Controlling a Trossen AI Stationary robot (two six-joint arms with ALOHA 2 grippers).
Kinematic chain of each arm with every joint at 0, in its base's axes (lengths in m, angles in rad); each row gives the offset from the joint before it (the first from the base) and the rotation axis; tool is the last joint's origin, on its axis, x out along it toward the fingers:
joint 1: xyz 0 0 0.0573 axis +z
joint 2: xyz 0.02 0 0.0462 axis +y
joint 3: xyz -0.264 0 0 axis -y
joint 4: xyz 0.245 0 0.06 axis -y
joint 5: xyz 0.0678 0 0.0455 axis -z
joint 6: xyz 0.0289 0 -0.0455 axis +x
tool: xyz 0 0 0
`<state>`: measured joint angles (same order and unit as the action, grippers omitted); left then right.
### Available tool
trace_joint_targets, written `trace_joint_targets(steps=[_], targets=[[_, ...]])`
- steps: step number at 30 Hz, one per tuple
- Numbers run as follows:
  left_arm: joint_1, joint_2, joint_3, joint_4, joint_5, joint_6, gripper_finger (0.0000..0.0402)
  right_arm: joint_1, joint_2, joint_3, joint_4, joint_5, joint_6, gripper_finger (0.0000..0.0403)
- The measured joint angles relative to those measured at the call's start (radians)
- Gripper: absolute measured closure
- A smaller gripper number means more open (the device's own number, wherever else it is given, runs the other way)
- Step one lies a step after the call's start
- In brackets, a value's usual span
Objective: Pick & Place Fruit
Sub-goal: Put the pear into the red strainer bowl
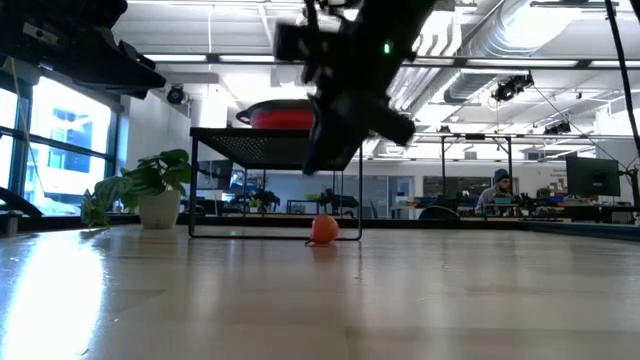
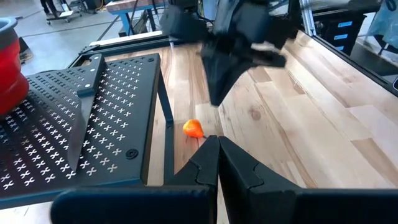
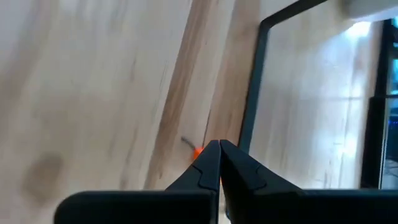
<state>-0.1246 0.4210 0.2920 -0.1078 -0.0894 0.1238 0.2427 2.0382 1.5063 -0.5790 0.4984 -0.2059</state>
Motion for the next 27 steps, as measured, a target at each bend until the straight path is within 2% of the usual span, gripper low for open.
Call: trace_joint_targets(steps=[4, 14, 21, 27], targets=[[0.0, 0.0, 0.0, 0.0, 0.0, 0.0, 0.0398, 0.025, -0.038, 0.0, 0.017, 0.006, 0.126, 0.0401], [0.0, 0.0, 0.0, 0.0, 0.0, 0.001, 0.0398, 0.115, -0.063, 0.001, 0.019, 0.172, 0.491, 0.0401], [0.0, 0.0, 0.0, 0.0, 0.0, -0.024, 0.0398, 0.169, -0.063, 0.001, 0.015, 0.191, 0.848, 0.0401], [0.0, 0.0, 0.0, 0.0, 0.0, -0.024, 0.0398, 0.212, -0.055, 0.001, 0.024, 0.244, 1.239, 0.0401]])
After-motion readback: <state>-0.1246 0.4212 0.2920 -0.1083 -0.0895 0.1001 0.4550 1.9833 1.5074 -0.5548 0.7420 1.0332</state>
